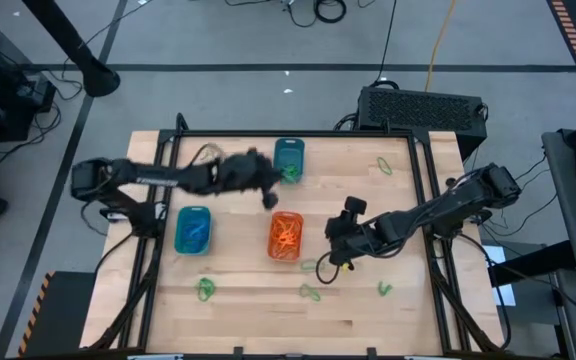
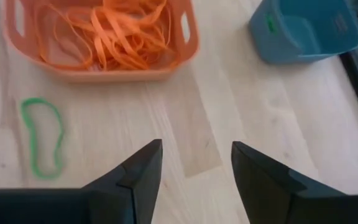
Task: Sort rubber bands into baskets
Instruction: Put the green rubber band into the blue bin
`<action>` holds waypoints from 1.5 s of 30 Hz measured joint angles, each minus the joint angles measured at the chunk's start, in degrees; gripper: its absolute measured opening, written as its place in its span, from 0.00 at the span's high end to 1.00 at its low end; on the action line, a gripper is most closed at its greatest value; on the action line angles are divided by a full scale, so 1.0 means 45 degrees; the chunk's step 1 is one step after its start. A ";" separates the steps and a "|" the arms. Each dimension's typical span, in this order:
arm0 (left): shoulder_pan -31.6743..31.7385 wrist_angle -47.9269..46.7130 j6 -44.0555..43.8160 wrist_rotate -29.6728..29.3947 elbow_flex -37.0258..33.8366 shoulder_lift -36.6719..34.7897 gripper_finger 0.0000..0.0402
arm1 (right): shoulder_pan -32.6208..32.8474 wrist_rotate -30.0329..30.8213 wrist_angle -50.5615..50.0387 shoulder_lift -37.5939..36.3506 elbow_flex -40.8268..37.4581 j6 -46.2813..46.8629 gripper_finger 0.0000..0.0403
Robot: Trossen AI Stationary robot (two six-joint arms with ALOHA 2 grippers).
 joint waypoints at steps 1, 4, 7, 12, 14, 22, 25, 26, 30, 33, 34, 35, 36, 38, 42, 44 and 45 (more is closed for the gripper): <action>0.0515 -0.0408 -0.0005 0.0329 0.0412 0.0317 0.99 | -0.0061 -0.0008 0.0457 0.0000 -0.0379 -0.0244 0.54; 0.1946 -0.1681 -0.0532 0.1201 0.1653 0.1470 0.99 | -0.0337 0.0010 0.2289 0.0000 -0.1456 -0.1419 0.55; 0.3110 -0.2754 -0.0999 0.2074 0.2914 0.2699 0.99 | -0.0674 -0.0038 0.2776 0.0000 -0.1974 -0.2161 0.57; 0.4154 -0.3568 -0.1543 0.3029 0.4659 0.4312 1.00 | -0.0977 -0.0070 0.2449 0.0000 -0.2046 -0.2167 0.59; 0.4322 -0.4143 -0.1682 0.3355 0.5239 0.4831 1.00 | -0.0978 -0.0075 0.2398 0.0000 -0.2046 -0.2172 0.60; 0.4415 -0.5149 -0.2001 0.3485 0.6007 0.5700 0.94 | -0.0966 -0.0114 0.2226 0.0000 -0.2046 -0.2262 0.60; 0.4393 -0.5522 -0.1999 0.3492 0.6012 0.5682 0.87 | -0.0949 -0.0114 0.2225 0.0000 -0.2046 -0.2211 0.60; 0.4393 -0.5706 -0.1996 0.3491 0.6012 0.5648 0.84 | -0.0949 -0.0114 0.2225 0.0000 -0.2046 -0.2210 0.60; 0.4396 -0.6093 -0.1899 0.3490 0.6014 0.5574 0.73 | -0.0949 -0.0114 0.2249 0.0000 -0.2046 -0.2172 0.60; 0.4396 -0.6217 -0.1895 0.3485 0.6007 0.5584 0.65 | -0.0949 -0.0110 0.2462 0.0000 -0.2046 -0.2167 0.60; 0.4396 -0.6187 -0.1894 0.3485 0.6007 0.5579 0.63 | -0.0949 -0.0113 0.2518 0.0000 -0.2046 -0.2166 0.60; 0.4396 -0.6164 -0.1893 0.3484 0.6007 0.5574 0.62 | -0.0949 -0.0111 0.2574 0.0000 -0.2046 -0.2167 0.60; 0.4396 -0.6154 -0.1892 0.3485 0.6007 0.5574 0.60 | -0.0949 -0.0114 0.2616 0.0000 -0.2046 -0.2167 0.60; 0.4397 -0.6241 -0.1883 0.3483 0.6006 0.5501 0.59 | -0.0948 -0.0114 0.2622 0.0000 -0.2046 -0.2167 0.60; 0.4474 -0.6578 -0.0737 0.3530 0.6212 0.5207 0.58 | -0.0944 -0.0113 0.2633 0.0000 -0.2046 -0.2022 0.60; 0.4476 -0.7350 0.0146 0.3499 0.6485 0.5064 0.58 | -0.0944 -0.0109 0.2701 0.0000 -0.2046 -0.2028 0.60; 0.4478 -0.7767 0.0502 0.3459 0.6694 0.4944 0.58 | -0.0944 -0.0110 0.2771 0.0000 -0.2046 -0.2043 0.60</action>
